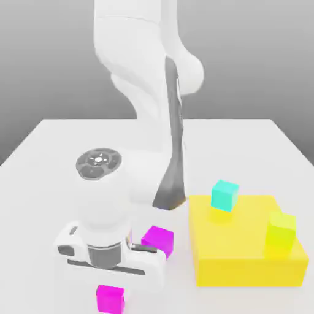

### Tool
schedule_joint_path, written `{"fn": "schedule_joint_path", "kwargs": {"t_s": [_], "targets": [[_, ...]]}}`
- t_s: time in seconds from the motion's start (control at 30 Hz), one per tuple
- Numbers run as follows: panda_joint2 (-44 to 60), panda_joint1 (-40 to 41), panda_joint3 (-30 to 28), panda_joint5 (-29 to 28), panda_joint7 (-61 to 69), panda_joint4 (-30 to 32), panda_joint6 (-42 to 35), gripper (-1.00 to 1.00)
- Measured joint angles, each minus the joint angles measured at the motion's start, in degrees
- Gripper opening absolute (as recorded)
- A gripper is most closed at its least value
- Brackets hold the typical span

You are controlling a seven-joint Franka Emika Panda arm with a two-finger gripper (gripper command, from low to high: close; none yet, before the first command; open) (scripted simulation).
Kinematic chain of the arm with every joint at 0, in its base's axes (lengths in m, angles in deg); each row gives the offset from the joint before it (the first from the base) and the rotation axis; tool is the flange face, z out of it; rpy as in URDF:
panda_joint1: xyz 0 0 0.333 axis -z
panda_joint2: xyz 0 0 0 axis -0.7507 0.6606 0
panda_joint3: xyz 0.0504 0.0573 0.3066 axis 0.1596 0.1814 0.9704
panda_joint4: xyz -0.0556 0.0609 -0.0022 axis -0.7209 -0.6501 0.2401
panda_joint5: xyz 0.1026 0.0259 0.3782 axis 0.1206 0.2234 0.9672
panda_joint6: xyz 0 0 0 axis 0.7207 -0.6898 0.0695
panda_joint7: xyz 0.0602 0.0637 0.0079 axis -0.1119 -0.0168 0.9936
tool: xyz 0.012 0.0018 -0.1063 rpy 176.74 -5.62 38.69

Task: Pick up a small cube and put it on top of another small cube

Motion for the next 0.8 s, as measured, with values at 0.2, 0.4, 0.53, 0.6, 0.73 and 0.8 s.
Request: {"fn": "schedule_joint_path", "kwargs": {"t_s": [0.2,0.4,0.53,0.6,0.73,0.8], "targets": [[-12.3,-3.2,2.8,-0.3,0.0,5.0,-7.3,-1.0],[-24.8,-10.7,6.9,1.8,1.9,11.7,-12.9,-1.0],[-33.1,-14.6,9.4,3.3,3.2,16.2,-16.7,-1.0],[-37.3,-16.9,10.7,4.1,4.0,18.5,-18.6,-1.0],[-45.6,-21.6,13.3,5.5,5.3,23.0,-22.4,-1.0],[-49.8,-24.0,14.4,6.1,5.9,25.2,-24.3,-1.0]]}}
